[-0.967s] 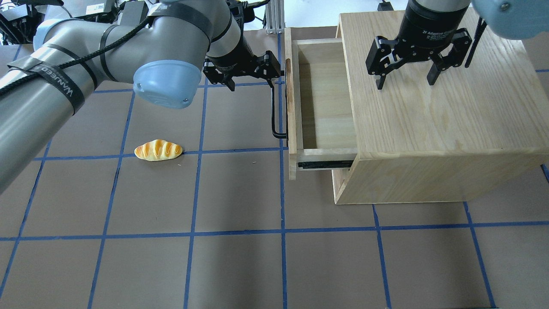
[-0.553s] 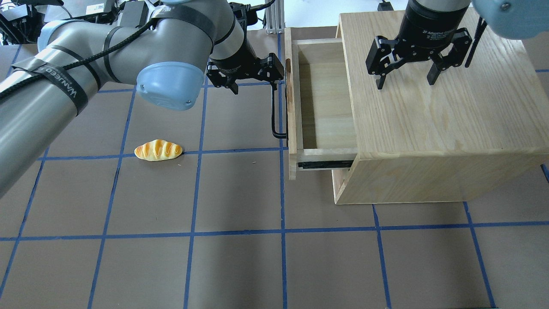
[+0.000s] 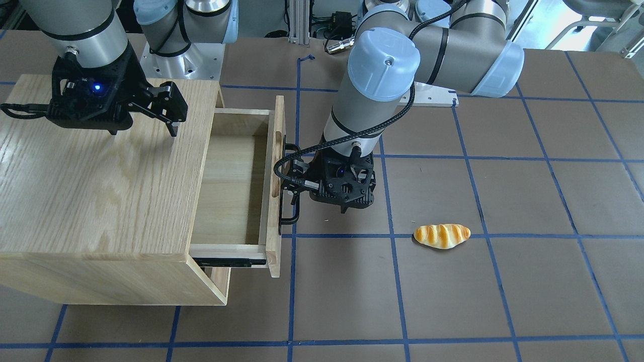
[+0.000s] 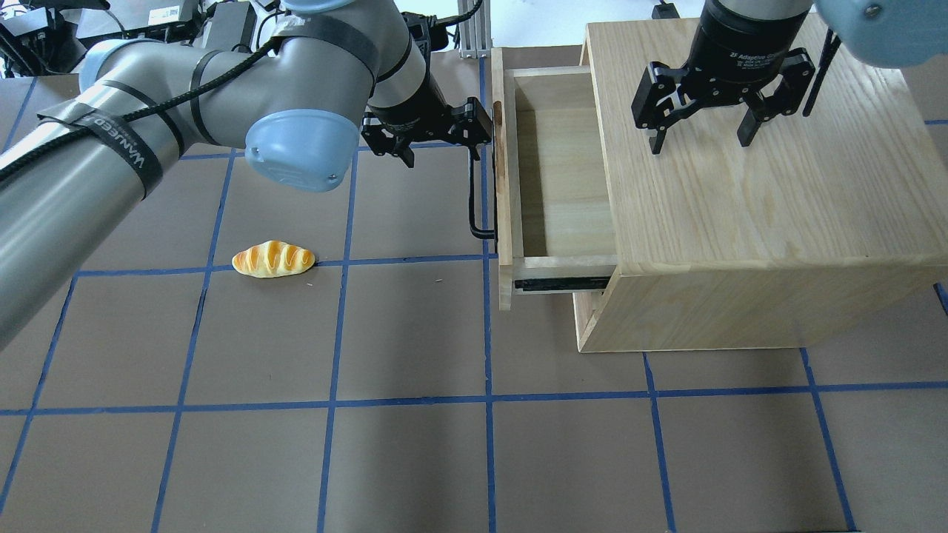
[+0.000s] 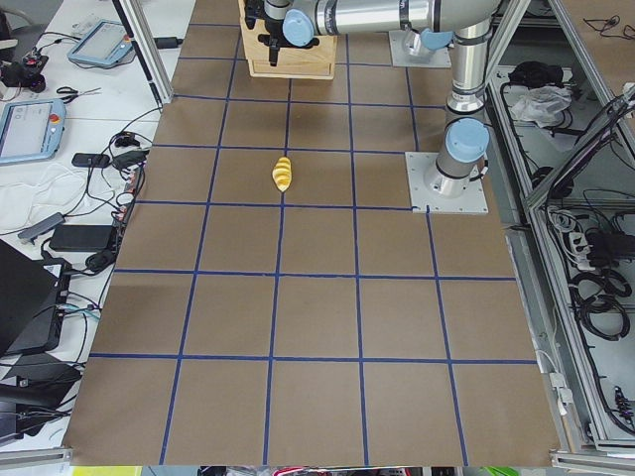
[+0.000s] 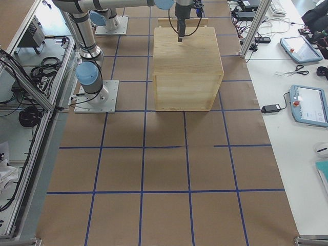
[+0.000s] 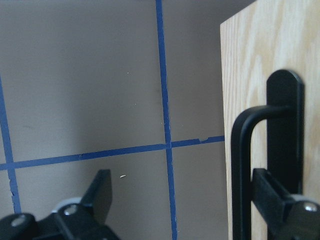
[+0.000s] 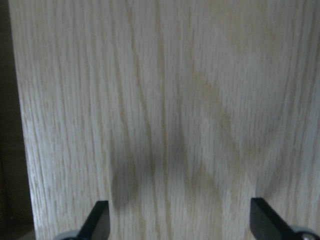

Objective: Open upper drawer
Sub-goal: 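Keep pulling the drawer outward slightly with the left gripper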

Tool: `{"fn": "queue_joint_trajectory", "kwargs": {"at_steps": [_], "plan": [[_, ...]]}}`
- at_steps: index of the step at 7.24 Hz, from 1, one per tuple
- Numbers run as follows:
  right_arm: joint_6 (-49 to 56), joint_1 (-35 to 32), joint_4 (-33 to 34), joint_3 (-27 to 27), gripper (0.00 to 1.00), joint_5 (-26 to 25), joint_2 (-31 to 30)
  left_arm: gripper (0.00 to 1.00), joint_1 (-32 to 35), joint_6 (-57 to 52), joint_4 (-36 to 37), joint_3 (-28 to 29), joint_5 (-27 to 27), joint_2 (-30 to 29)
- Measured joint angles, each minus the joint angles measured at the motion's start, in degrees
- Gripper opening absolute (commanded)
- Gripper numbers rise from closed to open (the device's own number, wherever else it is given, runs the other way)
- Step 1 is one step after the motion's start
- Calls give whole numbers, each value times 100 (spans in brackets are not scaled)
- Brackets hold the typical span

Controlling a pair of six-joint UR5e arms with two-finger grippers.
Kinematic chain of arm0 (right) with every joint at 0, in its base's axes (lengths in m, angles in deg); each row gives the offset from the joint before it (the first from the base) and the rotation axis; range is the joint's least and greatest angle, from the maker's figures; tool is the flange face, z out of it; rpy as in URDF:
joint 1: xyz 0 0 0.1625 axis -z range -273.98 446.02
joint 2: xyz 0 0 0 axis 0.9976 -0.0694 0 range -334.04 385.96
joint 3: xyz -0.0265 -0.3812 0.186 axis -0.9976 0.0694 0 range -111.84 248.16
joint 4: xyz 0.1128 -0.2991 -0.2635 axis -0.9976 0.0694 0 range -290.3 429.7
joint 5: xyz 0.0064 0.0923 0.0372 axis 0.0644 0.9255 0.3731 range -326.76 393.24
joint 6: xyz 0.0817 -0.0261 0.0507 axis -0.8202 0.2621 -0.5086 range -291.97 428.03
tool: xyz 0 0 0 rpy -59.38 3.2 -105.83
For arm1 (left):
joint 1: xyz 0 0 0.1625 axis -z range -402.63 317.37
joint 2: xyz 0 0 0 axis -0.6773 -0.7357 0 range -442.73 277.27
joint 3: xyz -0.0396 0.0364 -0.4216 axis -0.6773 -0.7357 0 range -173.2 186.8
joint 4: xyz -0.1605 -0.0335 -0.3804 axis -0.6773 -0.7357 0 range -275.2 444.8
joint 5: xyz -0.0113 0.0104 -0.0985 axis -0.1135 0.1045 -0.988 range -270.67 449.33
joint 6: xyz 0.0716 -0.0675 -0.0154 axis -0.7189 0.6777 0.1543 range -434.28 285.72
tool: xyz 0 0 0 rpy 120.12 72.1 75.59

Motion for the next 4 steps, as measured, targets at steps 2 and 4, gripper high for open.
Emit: {"fn": "queue_joint_trajectory", "kwargs": {"at_steps": [2,4], "plan": [[-5,1,0,-3,100,0,0,100,-23,-41,-2,6,27,1],[-4,2,0,-2,100,0,0,100,-46,-134,-2,11,37,17]]}}
